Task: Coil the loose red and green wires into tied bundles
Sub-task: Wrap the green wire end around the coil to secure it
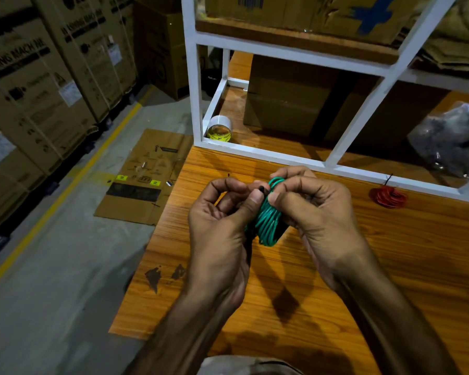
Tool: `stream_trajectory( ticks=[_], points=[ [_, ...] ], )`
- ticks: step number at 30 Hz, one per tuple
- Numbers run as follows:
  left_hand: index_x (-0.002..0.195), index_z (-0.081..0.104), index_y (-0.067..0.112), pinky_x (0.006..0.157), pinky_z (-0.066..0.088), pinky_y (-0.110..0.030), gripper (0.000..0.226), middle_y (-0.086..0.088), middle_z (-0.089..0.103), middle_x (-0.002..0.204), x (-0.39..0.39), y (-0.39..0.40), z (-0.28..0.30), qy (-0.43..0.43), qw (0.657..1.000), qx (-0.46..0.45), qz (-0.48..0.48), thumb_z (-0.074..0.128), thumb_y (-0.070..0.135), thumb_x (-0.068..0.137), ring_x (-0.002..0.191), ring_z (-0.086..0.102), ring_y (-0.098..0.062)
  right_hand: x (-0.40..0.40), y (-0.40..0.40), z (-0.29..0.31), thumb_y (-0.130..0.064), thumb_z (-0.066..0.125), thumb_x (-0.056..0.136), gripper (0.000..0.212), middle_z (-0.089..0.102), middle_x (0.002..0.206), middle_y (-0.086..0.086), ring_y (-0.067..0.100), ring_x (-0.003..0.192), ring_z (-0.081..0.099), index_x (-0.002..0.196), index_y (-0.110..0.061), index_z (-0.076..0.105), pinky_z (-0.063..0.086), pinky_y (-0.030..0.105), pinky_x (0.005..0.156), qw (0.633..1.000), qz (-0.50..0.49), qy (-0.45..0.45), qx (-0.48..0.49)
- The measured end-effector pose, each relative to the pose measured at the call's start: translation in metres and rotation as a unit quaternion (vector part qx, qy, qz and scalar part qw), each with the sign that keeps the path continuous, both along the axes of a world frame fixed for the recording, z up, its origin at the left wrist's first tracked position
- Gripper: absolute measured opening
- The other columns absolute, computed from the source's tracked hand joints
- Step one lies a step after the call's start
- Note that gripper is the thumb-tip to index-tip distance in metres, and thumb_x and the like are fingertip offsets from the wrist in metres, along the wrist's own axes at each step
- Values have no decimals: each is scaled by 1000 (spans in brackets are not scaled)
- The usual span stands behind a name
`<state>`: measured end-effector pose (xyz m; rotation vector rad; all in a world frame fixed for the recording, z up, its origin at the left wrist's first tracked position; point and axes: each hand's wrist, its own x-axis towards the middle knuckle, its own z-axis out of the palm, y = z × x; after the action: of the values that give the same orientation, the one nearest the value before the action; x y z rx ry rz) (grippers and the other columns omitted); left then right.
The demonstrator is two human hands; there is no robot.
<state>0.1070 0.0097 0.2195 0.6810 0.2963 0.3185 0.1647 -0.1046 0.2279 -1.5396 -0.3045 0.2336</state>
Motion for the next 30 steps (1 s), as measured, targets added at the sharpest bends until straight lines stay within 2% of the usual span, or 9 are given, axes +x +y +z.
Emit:
stream_trajectory(
  ticks=[6, 11, 15, 19, 23, 25, 28, 30],
  points=[
    [93, 54, 8, 86, 60, -35, 22, -15, 73, 96, 2, -1, -3, -16, 999, 31, 18, 66, -4, 79, 94, 72, -23, 2, 1, 2, -17, 73, 73, 9, 67, 102, -4, 17, 108, 66, 64, -20, 76, 53, 35, 85, 1000, 5, 9, 0],
    [93, 52, 7, 88, 59, -34, 23, -16, 72, 94, 1, -3, -3, -37, 997, 54, 34, 66, -4, 77, 94, 71, -23, 3, 0, 5, -16, 72, 72, 10, 68, 102, -5, 18, 109, 67, 63, -19, 76, 53, 31, 82, 999, 21, 31, -8],
    [93, 53, 6, 89, 58, -34, 24, -17, 72, 94, 1, -4, -4, -41, 996, 67, 41, 67, -3, 76, 94, 71, -23, 3, 0, 5, -15, 71, 72, 11, 68, 106, 1, 29, 116, 66, 62, -18, 75, 56, 44, 85, 999, 16, 36, -14],
    [95, 54, 5, 93, 58, -37, 23, -16, 71, 96, -1, -3, -5, -45, 996, 71, 28, 66, -2, 78, 98, 70, -25, 1, 0, 6, -14, 70, 70, 10, 69, 109, 5, 34, 117, 65, 61, -17, 74, 53, 42, 80, 999, 10, 52, -7],
    [95, 55, 6, 91, 57, -34, 22, -17, 72, 98, -2, -3, -5, -47, 995, 79, 24, 67, -1, 79, 100, 71, -25, 2, 2, 5, -12, 69, 70, 11, 67, 115, 14, 38, 119, 64, 62, -16, 74, 51, 49, 82, 998, 8, 61, 2],
    [95, 56, 7, 92, 57, -36, 22, -18, 72, 100, -3, -3, -7, -47, 995, 85, 25, 68, 1, 78, 101, 70, -26, 2, 2, 5, -11, 68, 70, 10, 67, 114, 15, 36, 118, 66, 63, -14, 75, 52, 46, 82, 998, 11, 66, 4],
    [95, 57, 8, 95, 56, -39, 21, -19, 71, 102, -3, -3, -8, -53, 993, 97, 27, 69, 1, 79, 103, 70, -28, 2, 2, 6, -7, 67, 69, 8, 67, 109, 13, 25, 108, 74, 68, -4, 74, 59, 31, 76, 996, 22, 82, 30],
    [95, 57, 8, 95, 56, -39, 20, -19, 71, 101, -3, -2, -8, -55, 993, 99, 27, 68, 0, 80, 102, 69, -28, 2, 2, 6, -6, 67, 69, 8, 67, 110, 15, 24, 108, 74, 70, -2, 74, 60, 28, 74, 995, 27, 86, 38]
  ],
)
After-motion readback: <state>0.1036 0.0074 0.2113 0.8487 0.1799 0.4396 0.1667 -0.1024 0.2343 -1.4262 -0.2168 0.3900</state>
